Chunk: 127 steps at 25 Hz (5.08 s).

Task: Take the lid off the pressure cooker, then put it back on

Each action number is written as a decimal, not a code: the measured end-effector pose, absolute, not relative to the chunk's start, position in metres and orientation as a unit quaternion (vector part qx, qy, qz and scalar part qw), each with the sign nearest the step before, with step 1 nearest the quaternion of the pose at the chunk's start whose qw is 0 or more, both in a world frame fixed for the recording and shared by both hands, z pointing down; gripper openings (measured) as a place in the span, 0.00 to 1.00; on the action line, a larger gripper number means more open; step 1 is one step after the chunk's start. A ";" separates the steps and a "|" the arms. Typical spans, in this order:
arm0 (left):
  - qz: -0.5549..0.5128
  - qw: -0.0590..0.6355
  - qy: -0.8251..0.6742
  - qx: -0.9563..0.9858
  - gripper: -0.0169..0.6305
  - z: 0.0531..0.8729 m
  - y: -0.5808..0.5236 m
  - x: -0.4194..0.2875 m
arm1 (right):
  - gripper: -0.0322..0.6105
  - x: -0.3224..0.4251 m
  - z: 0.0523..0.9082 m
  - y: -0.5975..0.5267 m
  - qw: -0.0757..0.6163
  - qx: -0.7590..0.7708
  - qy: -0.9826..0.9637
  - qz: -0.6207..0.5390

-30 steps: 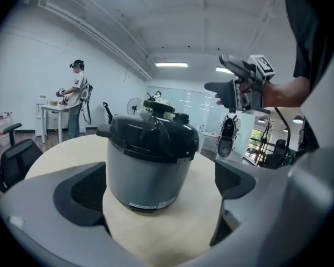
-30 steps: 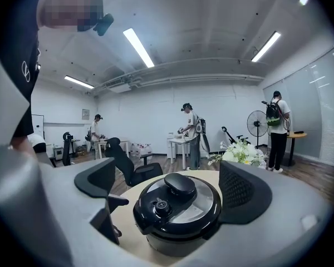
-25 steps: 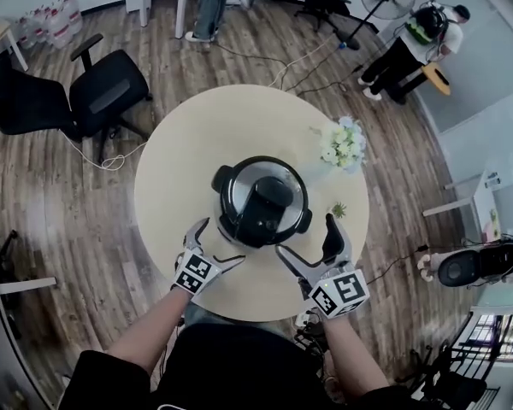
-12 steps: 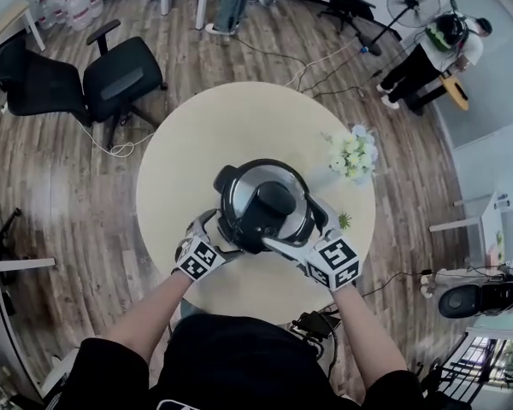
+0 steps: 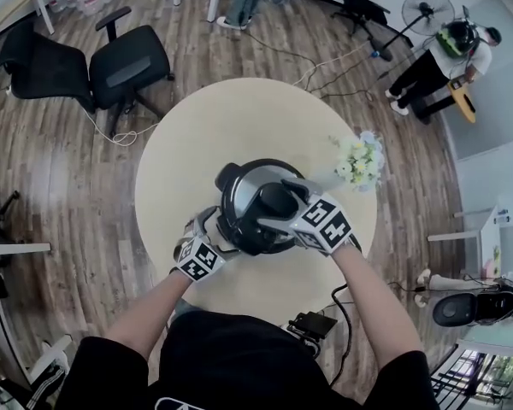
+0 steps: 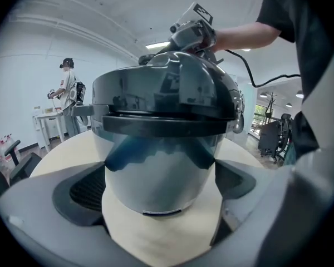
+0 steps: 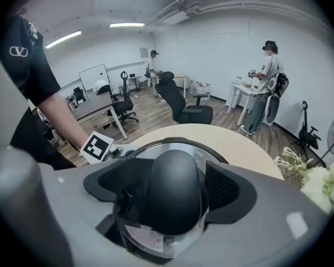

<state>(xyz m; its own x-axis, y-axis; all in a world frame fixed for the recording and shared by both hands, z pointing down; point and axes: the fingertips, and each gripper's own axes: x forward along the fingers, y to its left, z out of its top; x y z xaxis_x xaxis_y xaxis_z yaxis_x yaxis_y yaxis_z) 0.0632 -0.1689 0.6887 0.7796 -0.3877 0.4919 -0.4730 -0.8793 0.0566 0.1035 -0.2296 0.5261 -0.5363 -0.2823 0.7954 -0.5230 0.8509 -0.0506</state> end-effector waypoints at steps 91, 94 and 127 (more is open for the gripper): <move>0.254 0.092 -0.232 0.934 0.94 0.694 -0.163 0.060 | 0.49 0.338 0.450 -0.098 0.334 0.590 -0.655 0.335; 0.252 0.088 -0.232 0.936 0.94 0.695 -0.163 0.058 | 0.49 0.354 0.485 -0.059 0.337 0.605 -0.629 0.353; 0.283 0.094 -0.231 0.926 0.94 0.691 -0.157 0.060 | 0.51 0.299 0.753 -0.027 0.396 0.549 -0.613 0.408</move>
<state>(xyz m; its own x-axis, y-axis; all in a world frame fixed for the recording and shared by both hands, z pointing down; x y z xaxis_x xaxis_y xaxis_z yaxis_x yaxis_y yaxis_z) 0.0605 -0.1574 0.6911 0.7323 -0.3751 0.5684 -0.4816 -0.8754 0.0428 0.2988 -0.0268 0.7531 -0.0844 -0.3488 0.9334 -0.9957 0.0644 -0.0660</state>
